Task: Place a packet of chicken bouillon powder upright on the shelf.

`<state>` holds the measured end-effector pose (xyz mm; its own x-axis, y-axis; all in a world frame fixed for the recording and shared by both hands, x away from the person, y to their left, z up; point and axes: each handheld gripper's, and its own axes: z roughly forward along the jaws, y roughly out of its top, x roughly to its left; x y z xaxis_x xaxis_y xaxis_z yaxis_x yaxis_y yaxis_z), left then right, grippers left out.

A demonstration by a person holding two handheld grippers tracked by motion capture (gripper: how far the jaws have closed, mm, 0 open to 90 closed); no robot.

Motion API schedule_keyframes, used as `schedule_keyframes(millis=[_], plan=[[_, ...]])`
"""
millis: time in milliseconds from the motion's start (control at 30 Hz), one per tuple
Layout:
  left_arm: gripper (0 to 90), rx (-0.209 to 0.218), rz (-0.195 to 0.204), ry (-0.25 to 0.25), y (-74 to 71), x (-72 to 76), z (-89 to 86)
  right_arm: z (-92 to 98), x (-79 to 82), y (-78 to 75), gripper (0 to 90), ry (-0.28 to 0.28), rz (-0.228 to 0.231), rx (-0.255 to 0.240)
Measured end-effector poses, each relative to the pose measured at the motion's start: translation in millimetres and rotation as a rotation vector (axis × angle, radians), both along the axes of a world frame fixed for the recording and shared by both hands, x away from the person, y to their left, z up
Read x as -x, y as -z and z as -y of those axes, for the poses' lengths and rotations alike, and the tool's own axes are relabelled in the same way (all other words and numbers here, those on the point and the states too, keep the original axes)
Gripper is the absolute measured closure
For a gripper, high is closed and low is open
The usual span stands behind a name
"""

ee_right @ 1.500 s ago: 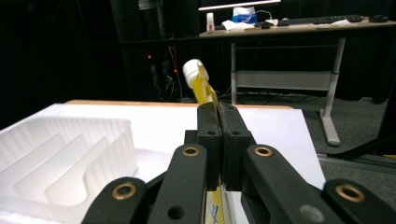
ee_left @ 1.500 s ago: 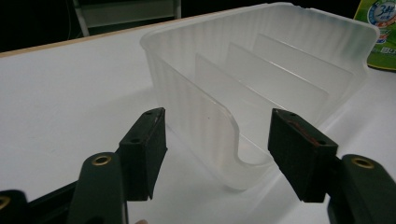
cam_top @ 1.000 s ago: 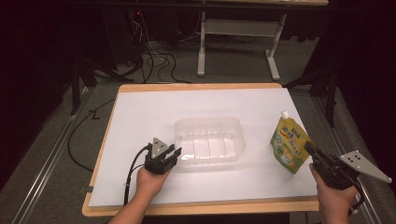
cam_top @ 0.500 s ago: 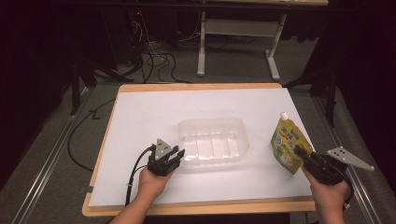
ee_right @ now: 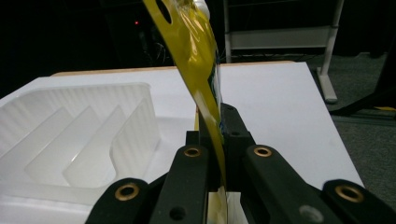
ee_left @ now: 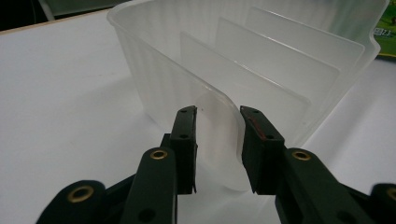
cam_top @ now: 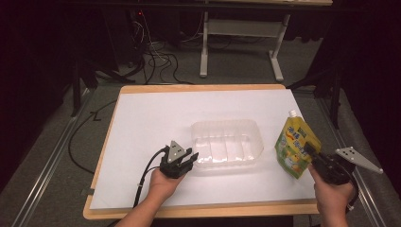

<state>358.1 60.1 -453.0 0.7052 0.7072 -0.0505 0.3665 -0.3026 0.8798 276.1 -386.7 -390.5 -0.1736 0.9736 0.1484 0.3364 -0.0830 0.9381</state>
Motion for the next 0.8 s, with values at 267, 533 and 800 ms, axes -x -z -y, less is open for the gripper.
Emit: schedule_keyframes(millis=[267, 533, 800], plan=[[68.2, 0.009, -0.001, 0.015, 0.6, -2.9, 12.1, -0.1, 4.9, -11.4, 90.0, 0.032, 0.049, -0.021], [61.6, 0.013, 0.002, 0.036, -0.3, -2.7, 15.5, -2.9, 14.1, -37.8, 90.0, 0.027, 0.134, -0.056], [55.6, 0.042, 0.041, 0.048, -6.1, 5.2, 5.1, -11.5, 20.2, -62.8, 90.0, -0.004, 0.201, -0.047]])
